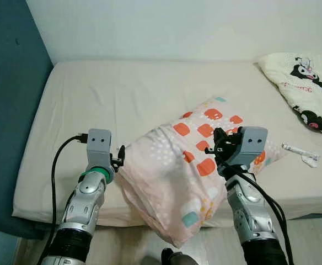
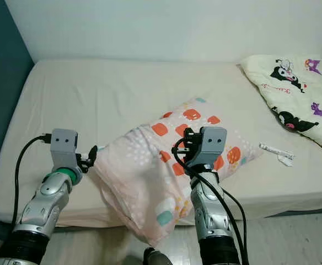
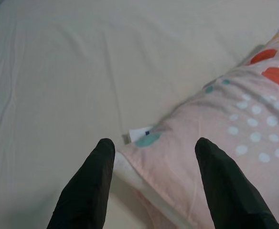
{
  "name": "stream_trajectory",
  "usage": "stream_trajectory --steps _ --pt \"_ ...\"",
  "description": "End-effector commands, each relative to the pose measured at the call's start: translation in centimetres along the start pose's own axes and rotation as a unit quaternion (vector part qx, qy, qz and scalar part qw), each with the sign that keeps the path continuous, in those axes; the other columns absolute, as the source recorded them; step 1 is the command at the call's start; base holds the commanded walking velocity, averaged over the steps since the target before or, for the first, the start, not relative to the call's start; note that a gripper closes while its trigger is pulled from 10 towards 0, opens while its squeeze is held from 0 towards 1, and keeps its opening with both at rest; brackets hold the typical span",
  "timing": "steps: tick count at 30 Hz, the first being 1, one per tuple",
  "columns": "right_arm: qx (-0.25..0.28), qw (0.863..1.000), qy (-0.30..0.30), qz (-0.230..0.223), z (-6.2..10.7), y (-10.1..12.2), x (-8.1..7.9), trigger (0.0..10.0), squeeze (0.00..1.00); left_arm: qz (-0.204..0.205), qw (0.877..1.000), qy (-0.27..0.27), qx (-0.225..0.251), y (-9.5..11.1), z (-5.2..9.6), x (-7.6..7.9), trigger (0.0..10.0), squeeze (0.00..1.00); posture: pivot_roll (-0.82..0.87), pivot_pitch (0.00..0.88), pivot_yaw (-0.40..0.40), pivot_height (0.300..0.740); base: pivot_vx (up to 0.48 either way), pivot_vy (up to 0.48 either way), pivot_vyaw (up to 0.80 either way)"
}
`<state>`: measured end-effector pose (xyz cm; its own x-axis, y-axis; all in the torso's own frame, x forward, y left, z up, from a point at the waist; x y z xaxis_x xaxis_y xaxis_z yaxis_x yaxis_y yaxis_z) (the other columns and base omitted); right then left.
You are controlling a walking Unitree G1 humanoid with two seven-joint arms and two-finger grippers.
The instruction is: Clean up the room
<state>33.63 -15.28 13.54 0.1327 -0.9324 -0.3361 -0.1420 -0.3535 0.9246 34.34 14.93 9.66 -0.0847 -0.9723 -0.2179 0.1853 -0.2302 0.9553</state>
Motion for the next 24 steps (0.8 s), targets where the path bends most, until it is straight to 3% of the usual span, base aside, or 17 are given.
stream_trajectory --steps 1,24 --pt "-0.005 1.0 -0.003 0.001 0.23 -0.18 0.33 10.0 0.0 0.001 1.0 0.003 -0.01 -0.74 0.08 0.07 10.0 0.0 -0.04 0.075 0.016 0.671 0.0 0.0 0.0" --pt "-0.001 1.0 -0.008 -0.01 0.29 -0.23 0.34 10.0 0.0 0.001 1.0 -0.001 -0.008 -0.56 -0.35 0.77 10.0 0.0 -0.04 0.087 0.023 0.596 0.0 0.0 0.0"
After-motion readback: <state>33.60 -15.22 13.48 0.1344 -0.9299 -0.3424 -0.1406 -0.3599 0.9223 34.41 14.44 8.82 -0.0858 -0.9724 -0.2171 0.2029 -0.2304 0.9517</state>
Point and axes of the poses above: a point about 5 cm out from each wrist's last joint towards the gripper, its own z axis pointing back from the gripper into the wrist, its own y axis along the axis of the wrist's last joint, x = y × z, the point moved 2 cm from there along -z, pointing out of the wrist towards the gripper, and after that the axes turned 11 degrees about -z, right-handed, at the moved point
